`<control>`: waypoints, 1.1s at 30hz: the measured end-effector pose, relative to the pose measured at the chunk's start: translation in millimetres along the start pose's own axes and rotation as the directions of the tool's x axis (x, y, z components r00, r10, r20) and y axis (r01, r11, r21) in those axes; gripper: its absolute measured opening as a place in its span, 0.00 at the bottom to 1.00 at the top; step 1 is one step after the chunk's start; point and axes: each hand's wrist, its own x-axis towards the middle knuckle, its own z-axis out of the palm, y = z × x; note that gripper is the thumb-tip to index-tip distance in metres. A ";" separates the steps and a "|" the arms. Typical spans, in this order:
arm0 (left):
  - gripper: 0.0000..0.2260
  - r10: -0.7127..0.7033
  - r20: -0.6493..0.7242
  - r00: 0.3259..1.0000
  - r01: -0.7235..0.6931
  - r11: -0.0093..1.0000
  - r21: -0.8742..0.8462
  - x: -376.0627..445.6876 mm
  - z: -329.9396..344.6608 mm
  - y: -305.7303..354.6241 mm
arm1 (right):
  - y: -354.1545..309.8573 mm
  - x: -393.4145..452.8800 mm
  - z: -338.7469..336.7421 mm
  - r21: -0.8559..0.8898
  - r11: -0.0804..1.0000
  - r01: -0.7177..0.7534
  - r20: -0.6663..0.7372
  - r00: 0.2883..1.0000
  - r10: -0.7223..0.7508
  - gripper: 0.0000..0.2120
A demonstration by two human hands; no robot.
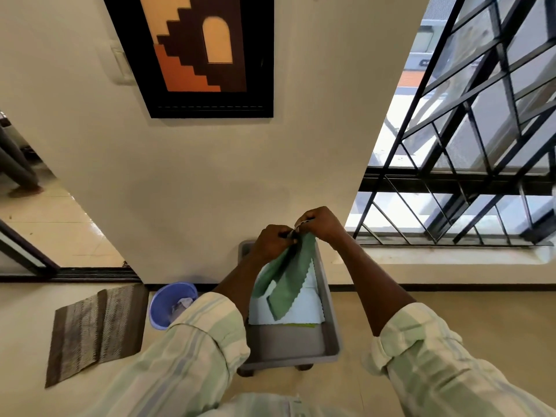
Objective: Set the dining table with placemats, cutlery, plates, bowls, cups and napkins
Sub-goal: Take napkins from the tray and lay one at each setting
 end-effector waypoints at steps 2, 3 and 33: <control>0.05 -0.027 -0.047 0.999 0.032 0.992 0.119 4.3 0.0 -4.1 | -1.8 -2.8 -0.8 0.052 0.999 -0.011 0.017 1.000 0.010 0.04; 0.06 -0.051 -0.055 0.997 0.058 0.987 0.150 5.6 0.0 -7.8 | -2.3 -3.9 -0.6 0.074 0.997 -0.021 0.022 1.000 0.020 0.05; 0.10 -0.451 -0.428 0.783 0.323 0.884 -0.339 -34.1 -2.6 -80.7 | 110.0 -23.8 52.1 0.741 0.506 -0.442 -0.015 0.742 0.670 0.22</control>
